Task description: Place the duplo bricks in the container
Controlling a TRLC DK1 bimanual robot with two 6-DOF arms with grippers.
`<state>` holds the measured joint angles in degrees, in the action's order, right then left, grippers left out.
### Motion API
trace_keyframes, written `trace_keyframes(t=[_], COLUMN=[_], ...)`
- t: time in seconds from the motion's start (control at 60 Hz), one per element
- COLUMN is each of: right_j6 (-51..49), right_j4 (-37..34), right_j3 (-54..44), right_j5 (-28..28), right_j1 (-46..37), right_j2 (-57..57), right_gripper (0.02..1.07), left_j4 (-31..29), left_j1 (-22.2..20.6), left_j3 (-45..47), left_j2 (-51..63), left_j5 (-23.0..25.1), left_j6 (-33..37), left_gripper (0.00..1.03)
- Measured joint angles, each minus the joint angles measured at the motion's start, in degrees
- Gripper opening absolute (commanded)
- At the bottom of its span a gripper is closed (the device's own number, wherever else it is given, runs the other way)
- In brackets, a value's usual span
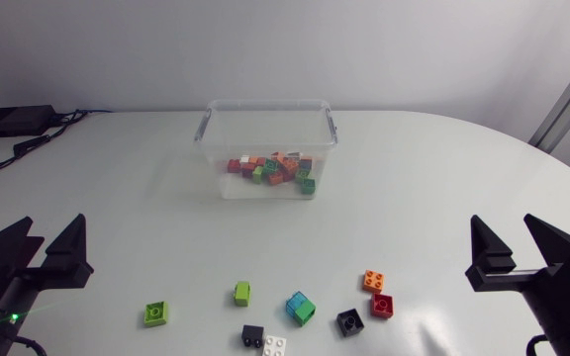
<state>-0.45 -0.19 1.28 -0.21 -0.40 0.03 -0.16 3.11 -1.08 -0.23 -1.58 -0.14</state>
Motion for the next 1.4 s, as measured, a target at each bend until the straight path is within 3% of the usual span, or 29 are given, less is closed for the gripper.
trace_keyframes(t=[0.3, 0.483, 0.683, 1.0, 1.067, 1.233, 1.4], right_j6=[0.0, 0.02, 0.48, 1.79, 1.97, 2.62, 2.58], right_j4=[0.02, 0.02, 0.48, 0.0, -3.41, -14.01, -22.88], right_j3=[0.0, 0.26, 7.06, 18.75, 22.47, 30.67, 37.44], right_j5=[0.02, 0.68, 1.55, 5.86, 7.78, 9.75, 7.74], right_j1=[0.04, 1.7, 2.34, 7.26, 8.79, 10.19, 11.43], right_j2=[0.0, 0.13, 8.76, 27.06, 32.48, 43.65, 52.63], right_gripper=[1.02, 1.02, 1.02, 1.02, 1.02, 1.02, 1.02], left_j4=[-0.46, -4.87, -11.37, -43.01, -49.81, -59.98, -68.22], left_j1=[-0.98, -2.27, -7.28, -16.57, -19.89, -28.59, -37.03], left_j3=[-0.02, -2.16, -14.34, -40.11, -44.0, -46.99, -47.41], left_j2=[0.0, 1.27, 19.04, 49.62, 55.41, 64.76, 72.13], left_j5=[0.2, 0.22, 0.2, -0.26, -0.24, -0.26, -0.24], left_j6=[1.7, 1.92, 2.38, 12.37, 12.94, 13.44, 11.89], left_gripper=[0.99, 0.98, 0.96, 0.94, 0.94, 0.93, 0.93])
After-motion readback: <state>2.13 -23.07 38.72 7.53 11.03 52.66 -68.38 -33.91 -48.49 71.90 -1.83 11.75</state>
